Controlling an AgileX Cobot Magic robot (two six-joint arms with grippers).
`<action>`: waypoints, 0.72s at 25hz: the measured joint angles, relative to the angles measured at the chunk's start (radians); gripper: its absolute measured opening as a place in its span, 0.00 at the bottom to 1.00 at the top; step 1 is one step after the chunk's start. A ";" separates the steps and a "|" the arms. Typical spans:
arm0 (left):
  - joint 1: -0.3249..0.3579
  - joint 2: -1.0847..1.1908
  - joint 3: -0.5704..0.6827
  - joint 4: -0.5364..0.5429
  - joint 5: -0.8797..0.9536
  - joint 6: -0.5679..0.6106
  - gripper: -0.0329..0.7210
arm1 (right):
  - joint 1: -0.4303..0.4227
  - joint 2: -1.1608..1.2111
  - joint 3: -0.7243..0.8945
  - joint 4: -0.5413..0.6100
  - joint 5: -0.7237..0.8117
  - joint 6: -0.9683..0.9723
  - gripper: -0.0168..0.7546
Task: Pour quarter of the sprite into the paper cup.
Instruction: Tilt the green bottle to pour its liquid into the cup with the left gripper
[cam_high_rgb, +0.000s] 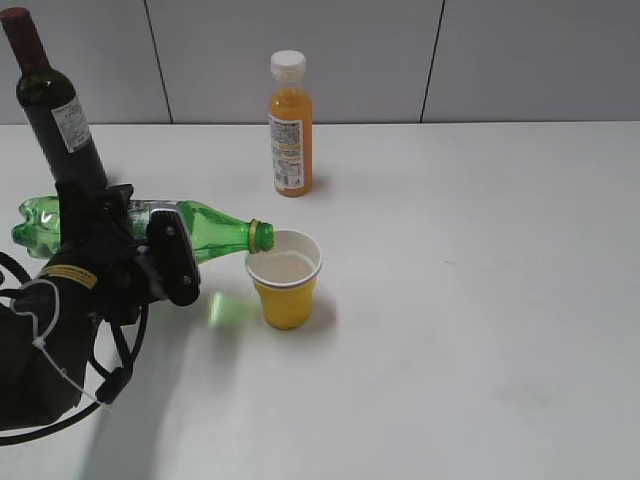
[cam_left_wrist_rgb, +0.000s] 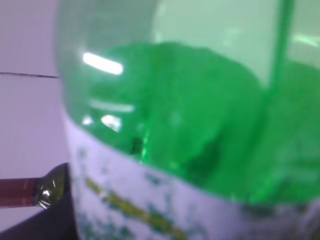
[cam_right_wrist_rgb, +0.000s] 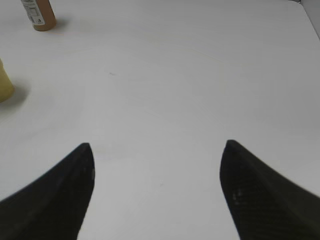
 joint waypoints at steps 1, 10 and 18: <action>0.000 0.000 0.000 0.000 0.000 0.003 0.66 | 0.000 0.000 0.000 0.000 0.000 0.000 0.79; 0.000 0.000 0.000 0.000 -0.001 0.019 0.66 | 0.000 0.000 0.000 0.000 0.000 0.001 0.79; 0.000 0.000 0.000 0.001 -0.001 0.020 0.66 | 0.000 0.000 0.000 0.000 0.000 0.000 0.79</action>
